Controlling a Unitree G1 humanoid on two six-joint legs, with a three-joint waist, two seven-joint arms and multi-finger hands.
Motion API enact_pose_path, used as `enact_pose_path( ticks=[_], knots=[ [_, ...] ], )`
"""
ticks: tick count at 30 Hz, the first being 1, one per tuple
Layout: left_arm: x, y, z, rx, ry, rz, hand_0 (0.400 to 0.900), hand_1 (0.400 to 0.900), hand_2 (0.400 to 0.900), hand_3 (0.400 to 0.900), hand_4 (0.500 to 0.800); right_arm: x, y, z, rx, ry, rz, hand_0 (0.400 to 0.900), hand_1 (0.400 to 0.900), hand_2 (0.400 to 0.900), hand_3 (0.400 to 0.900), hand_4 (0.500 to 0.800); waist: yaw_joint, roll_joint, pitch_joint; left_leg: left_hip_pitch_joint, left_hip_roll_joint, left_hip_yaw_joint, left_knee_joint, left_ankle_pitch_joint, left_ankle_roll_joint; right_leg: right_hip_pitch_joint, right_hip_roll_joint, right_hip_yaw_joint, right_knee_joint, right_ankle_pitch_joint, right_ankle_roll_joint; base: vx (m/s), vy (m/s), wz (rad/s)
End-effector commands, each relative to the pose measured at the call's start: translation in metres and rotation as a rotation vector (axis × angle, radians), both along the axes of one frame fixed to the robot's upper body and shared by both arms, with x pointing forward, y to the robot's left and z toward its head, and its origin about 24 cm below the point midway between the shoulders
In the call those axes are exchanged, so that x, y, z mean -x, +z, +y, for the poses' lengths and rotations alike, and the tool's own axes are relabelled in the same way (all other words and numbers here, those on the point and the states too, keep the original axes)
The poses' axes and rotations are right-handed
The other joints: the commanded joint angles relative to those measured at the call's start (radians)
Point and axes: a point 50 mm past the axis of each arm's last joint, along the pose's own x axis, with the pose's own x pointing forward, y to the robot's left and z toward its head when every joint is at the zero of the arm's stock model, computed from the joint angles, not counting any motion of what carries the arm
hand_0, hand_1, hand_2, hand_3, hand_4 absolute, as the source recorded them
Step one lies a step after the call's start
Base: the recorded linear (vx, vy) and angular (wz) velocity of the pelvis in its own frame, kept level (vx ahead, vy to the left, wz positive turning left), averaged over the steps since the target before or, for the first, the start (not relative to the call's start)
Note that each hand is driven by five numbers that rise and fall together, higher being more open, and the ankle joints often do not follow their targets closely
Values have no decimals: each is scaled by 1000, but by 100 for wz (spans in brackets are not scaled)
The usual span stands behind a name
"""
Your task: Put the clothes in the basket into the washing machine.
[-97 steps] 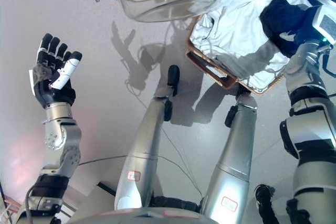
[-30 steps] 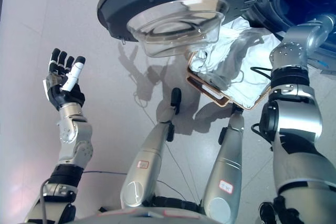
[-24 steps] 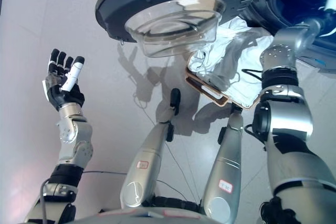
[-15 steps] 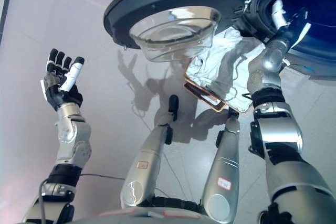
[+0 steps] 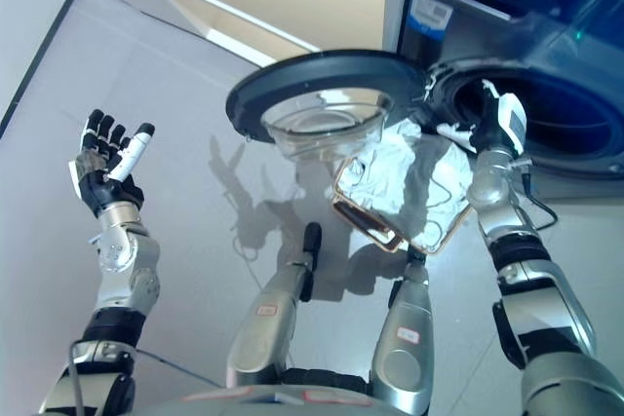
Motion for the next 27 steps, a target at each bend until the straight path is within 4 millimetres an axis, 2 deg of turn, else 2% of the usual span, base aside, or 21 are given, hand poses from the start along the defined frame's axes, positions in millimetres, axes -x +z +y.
enact_pose_path(
  ticks=[1, 3, 5, 7, 9, 10, 11, 12, 15, 19, 27],
  knots=[
    [16, 8, 32, -141, 59, 13, 900, 900, 900, 900, 800, 3, 0, 11, 187, 127, -3, 900, 900, 900, 900, 800, -9, -63, -208, 55, 30, -43, -172, 69, 8, 50, 8, -20, 56, -68, 6, 103, 6, 6],
    [19, 6, 35, -139, 58, 21, 900, 900, 900, 900, 800, 7, -6, 8, 190, 129, 28, 900, 900, 900, 900, 800, -10, -71, -219, 79, 35, -45, -184, 68, 8, 73, 13, -23, 46, -69, 7, 74, -4, 2],
    [28, -1, 40, -122, 68, 40, 900, 900, 900, 900, 800, 17, -26, 4, 140, 119, 86, 900, 900, 900, 900, 800, -8, -92, -259, 125, 42, -42, -200, 59, 8, 120, 20, -33, 13, -67, 11, 102, -16, -7],
    [31, -3, 41, -124, 69, 45, 900, 900, 900, 900, 800, 22, -34, 2, 121, 111, 108, 900, 900, 900, 900, 800, -7, -98, -271, 146, 44, -41, -210, 55, 9, 137, 25, -34, 3, -66, 12, 103, -9, -10],
    [41, -10, 47, -119, 92, 76, 900, 900, 900, 900, 800, 36, -56, 1, 22, 88, 138, 900, 900, 900, 900, 800, -9, -109, -304, 184, 51, -37, -221, 46, 11, 169, 32, -30, -2, -74, 14, 119, -3, -9],
    [41, -11, 47, -120, 91, 77, 900, 900, 900, 900, 800, 36, -56, 0, 21, 87, 139, 900, 900, 900, 900, 800, -8, -110, -304, 187, 51, -36, -223, 46, 11, 171, 32, -30, -2, -74, 14, 96, 4, -7],
    [46, -16, 49, -118, 102, 99, 900, 900, 900, 900, 800, 46, -68, 2, -44, 84, 149, 900, 900, 900, 900, 800, -14, -115, -322, 213, 58, -34, -231, 42, 12, 187, 36, -26, 1, -81, 16, 64, 3, -6],
    [46, -16, 49, -119, 101, 100, 900, 900, 900, 900, 800, 47, -69, 2, -45, 83, 151, 900, 900, 900, 900, 800, -12, -116, -322, 216, 58, -33, -234, 42, 12, 190, 36, -25, 1, -81, 16, 90, 8, -9],
    [57, -24, 52, -111, 121, 130, 900, 900, 900, 900, 800, 68, -84, 7, -114, 97, 157, 900, 900, 900, 900, 800, -24, -123, -362, 254, 72, -24, -267, 50, 11, 217, 38, -25, -18, -80, 19, 79, 12, -7],
    [59, -30, 48, -97, 110, 146, 900, 900, 900, 900, 800, 83, -97, 11, -162, 92, 169, 900, 900, 900, 900, 800, -34, -125, -381, 285, 77, -19, -283, 50, 12, 235, 41, -21, -13, -87, 20, 56, 4, -2],
    [64, -37, 46, -79, 114, 165, 900, 900, 900, 900, 800, 91, -105, 15, -229, 74, 160, 900, 900, 900, 900, 800, -33, -126, -404, 306, 82, -23, -299, 52, 10, 260, 43, -26, -22, -91, 23, 12, 0, 2]
  ],
)
